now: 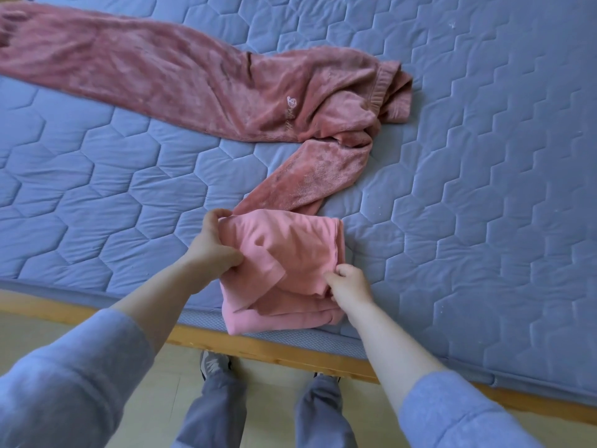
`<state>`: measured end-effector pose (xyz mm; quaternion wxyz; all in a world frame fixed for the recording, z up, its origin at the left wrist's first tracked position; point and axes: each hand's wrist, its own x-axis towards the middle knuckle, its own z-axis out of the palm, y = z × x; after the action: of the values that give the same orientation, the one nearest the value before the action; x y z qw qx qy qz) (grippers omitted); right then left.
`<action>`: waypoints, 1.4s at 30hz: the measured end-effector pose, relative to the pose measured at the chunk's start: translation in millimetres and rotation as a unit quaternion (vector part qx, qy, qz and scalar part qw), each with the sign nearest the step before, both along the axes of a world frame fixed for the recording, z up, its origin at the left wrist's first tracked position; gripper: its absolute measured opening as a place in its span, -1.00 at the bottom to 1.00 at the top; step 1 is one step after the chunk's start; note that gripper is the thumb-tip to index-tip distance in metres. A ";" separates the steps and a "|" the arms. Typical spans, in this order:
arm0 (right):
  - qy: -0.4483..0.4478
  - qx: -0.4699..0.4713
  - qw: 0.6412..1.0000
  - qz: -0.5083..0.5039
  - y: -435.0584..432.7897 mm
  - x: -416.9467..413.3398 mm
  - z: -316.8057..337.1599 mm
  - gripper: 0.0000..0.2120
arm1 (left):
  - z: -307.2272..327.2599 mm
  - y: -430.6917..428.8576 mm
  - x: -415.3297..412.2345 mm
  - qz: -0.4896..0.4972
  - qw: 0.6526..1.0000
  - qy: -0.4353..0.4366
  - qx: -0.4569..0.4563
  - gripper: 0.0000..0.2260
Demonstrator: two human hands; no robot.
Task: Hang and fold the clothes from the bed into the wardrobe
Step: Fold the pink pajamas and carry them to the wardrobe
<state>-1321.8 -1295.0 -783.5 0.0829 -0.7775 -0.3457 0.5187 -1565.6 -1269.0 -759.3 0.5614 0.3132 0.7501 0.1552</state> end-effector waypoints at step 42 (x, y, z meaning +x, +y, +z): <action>-0.066 0.072 0.991 -0.096 -55.8 25.1 -18.6 -0.62 | -25.8 -81.1 22.3 0.025 0.997 0.066 -0.013 -0.50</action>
<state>-1296.7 -1350.8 -802.0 0.1652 -0.8314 -0.3108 0.4300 -1543.3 -1350.1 -785.0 0.5104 0.2969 0.7952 0.1381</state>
